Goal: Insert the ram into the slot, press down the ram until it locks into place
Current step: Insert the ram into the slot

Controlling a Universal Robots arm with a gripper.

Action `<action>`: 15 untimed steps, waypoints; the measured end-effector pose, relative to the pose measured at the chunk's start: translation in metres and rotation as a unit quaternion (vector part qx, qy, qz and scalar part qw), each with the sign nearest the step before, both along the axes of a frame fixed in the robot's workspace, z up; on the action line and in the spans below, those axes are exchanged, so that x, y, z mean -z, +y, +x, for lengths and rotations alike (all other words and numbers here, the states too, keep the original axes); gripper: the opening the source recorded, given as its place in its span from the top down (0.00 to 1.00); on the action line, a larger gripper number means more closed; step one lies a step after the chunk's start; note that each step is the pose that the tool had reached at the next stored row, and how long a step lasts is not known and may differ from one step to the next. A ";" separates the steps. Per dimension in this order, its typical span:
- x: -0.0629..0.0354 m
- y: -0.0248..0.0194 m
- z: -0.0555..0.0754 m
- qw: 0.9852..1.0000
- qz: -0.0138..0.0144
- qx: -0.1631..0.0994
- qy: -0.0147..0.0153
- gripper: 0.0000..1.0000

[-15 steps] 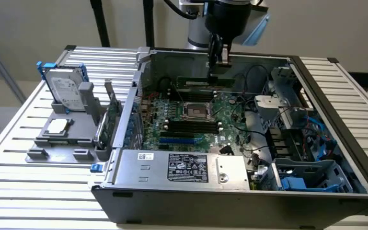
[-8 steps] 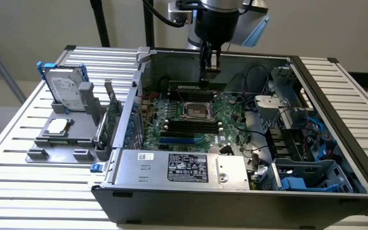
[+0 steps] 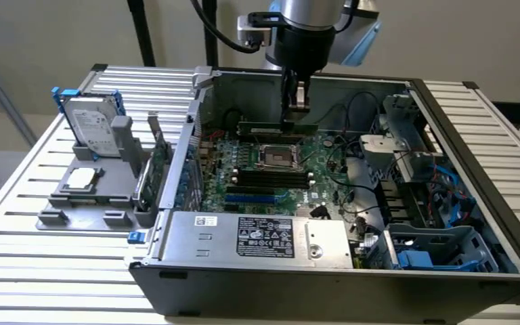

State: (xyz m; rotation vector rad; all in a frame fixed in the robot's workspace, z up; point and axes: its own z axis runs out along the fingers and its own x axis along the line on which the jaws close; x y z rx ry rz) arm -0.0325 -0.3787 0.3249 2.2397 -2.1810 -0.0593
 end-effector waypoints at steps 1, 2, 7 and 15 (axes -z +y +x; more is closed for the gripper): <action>0.0019 -0.0003 0.000 1.000 0.000 0.000 0.000 0.87; 0.0037 -0.0006 0.000 1.000 0.000 0.001 0.000 0.87; 0.0127 -0.0022 0.000 1.000 0.000 0.008 0.000 0.87; 0.0273 -0.0071 0.000 1.000 0.000 0.017 0.000 0.87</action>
